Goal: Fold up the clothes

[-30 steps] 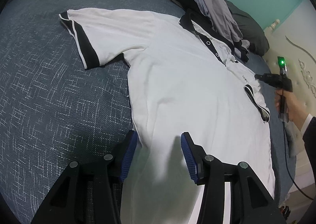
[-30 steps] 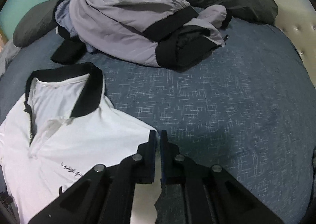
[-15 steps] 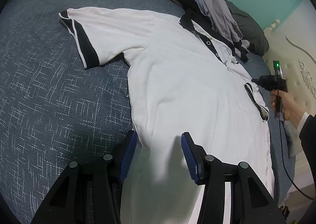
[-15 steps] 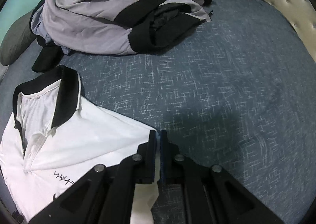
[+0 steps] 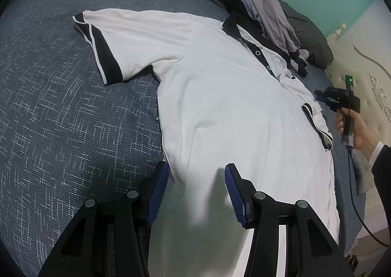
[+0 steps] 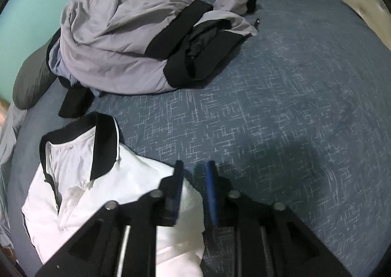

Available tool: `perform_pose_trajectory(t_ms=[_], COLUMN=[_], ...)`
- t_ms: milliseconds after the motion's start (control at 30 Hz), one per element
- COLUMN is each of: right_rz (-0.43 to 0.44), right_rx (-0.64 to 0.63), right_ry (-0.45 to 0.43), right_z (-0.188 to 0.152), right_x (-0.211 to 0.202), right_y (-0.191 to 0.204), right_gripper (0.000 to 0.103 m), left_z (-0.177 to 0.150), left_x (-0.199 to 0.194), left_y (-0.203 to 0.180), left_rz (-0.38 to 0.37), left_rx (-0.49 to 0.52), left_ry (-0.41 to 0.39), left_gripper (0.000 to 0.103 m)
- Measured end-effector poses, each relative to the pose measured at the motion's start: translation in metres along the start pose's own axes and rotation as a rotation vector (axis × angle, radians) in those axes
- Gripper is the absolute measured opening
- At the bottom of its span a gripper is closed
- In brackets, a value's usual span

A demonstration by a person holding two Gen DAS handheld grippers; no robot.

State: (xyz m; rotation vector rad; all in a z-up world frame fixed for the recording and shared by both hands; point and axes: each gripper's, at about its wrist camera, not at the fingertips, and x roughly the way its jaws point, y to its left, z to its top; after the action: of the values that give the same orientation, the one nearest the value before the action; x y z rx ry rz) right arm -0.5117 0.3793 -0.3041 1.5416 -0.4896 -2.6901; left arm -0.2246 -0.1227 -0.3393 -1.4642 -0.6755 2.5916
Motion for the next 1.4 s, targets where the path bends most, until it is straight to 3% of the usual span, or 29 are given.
perform_pose_trajectory(t_ms=[167, 400, 567, 633, 867, 1133, 1400], right_rz=[0.057, 0.019, -0.003, -0.011, -0.087, -0.034, -0.027], right_rx=[-0.012, -0.159, -0.229, -0.235, -0.214, -0.157, 0.005], right_ry=[-0.025, 0.024, 0.080, 0.066, -0.002, 0.021, -0.061], right_z=[0.002, 0.002, -0.002, -0.004, 0.007, 0.013, 0.017], right_x=[0.000, 0.020, 0.037, 0.037, 0.032, 0.045, 0.022], right_y=[0.008, 0.035, 0.046, 0.048, 0.046, 0.042, 0.014], right_gripper=[0.024, 0.024, 0.005, 0.002, 0.001, 0.002, 0.002], left_z=[0.000, -0.001, -0.001, -0.001, 0.000, 0.000, 0.000], left_x=[0.000, 0.000, 0.000, 0.001, 0.001, 0.002, 0.000], left_y=[0.000, -0.002, -0.002, -0.001, -0.001, -0.001, -0.001], left_rz=[0.000, 0.002, 0.001, 0.001, -0.001, 0.003, -0.006], left_rx=[0.002, 0.001, 0.004, 0.008, 0.013, 0.020, 0.010], left_ry=[0.000, 0.000, 0.001, 0.001, 0.001, 0.001, 0.003], left_gripper=[0.052, 0.053, 0.054, 0.054, 0.054, 0.055, 0.056])
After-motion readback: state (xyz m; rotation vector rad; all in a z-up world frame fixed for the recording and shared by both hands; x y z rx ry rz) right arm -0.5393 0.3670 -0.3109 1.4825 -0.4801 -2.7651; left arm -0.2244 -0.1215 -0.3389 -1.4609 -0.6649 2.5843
